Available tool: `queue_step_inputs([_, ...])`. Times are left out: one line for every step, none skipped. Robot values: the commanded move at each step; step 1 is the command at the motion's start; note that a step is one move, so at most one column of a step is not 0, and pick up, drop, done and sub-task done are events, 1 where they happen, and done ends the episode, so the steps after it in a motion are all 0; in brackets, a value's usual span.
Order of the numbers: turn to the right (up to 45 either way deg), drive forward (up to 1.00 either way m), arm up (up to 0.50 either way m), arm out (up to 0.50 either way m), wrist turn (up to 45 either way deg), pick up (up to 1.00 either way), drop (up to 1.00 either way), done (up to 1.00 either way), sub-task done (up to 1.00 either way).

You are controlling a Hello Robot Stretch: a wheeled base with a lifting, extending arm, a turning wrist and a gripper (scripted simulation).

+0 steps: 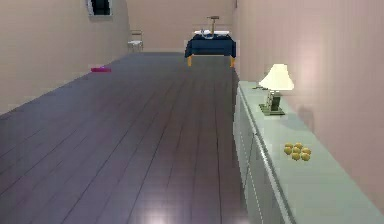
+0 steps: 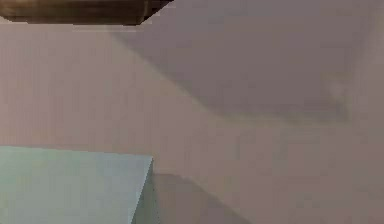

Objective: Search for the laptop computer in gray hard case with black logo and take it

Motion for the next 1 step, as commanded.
queue_step_inputs([3.0, 0.00, 0.00, 0.00, 0.0, 0.00, 0.00, 0.00, 0.00])
